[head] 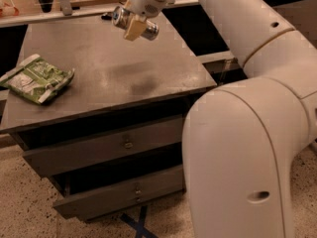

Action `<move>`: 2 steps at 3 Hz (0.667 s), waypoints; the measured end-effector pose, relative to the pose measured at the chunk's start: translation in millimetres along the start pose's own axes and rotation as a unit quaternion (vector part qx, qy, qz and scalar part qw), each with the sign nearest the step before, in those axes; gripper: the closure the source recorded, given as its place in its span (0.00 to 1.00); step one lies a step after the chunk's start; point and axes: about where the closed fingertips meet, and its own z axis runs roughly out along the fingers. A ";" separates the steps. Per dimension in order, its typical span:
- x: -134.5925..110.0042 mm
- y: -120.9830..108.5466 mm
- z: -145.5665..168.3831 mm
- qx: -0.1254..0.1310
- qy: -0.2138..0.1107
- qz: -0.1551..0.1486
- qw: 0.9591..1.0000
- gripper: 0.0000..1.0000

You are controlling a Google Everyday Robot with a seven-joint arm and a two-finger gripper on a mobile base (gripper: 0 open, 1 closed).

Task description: Knock redbull can over

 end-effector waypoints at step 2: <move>3.4 20.7 30.1 -0.008 -0.010 0.000 1.000 1.00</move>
Offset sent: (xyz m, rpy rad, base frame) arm -0.0153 0.0097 -0.0457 0.0086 0.0390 0.0117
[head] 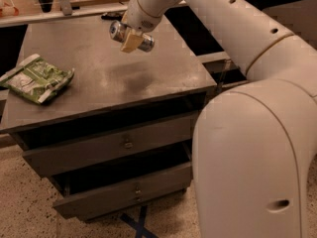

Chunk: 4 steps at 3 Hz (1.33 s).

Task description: Knock redbull can over

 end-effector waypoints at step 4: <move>22.0 17.9 28.6 -0.027 0.069 0.010 0.997 0.85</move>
Offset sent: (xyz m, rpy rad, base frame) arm 0.0007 -0.0109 -0.0353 -0.1414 0.0497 -0.0671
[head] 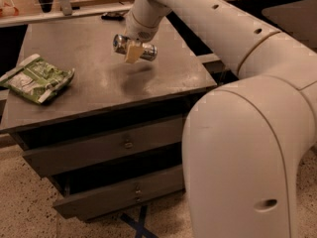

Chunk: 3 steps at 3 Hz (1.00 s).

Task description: Knock redbull can over

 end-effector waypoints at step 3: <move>1.9 4.1 5.2 -0.003 -0.005 0.012 1.000 0.16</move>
Offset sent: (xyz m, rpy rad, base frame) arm -0.0023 -0.0036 -0.0003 0.0213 0.0066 -0.0212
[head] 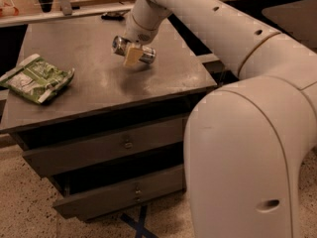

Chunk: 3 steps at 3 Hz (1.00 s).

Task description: Knock redbull can over

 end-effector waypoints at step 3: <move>-1.6 3.0 2.4 -0.006 -0.010 0.006 1.000 0.00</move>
Offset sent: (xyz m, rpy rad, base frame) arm -0.0043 0.0002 0.0032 0.0369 0.0205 -0.0019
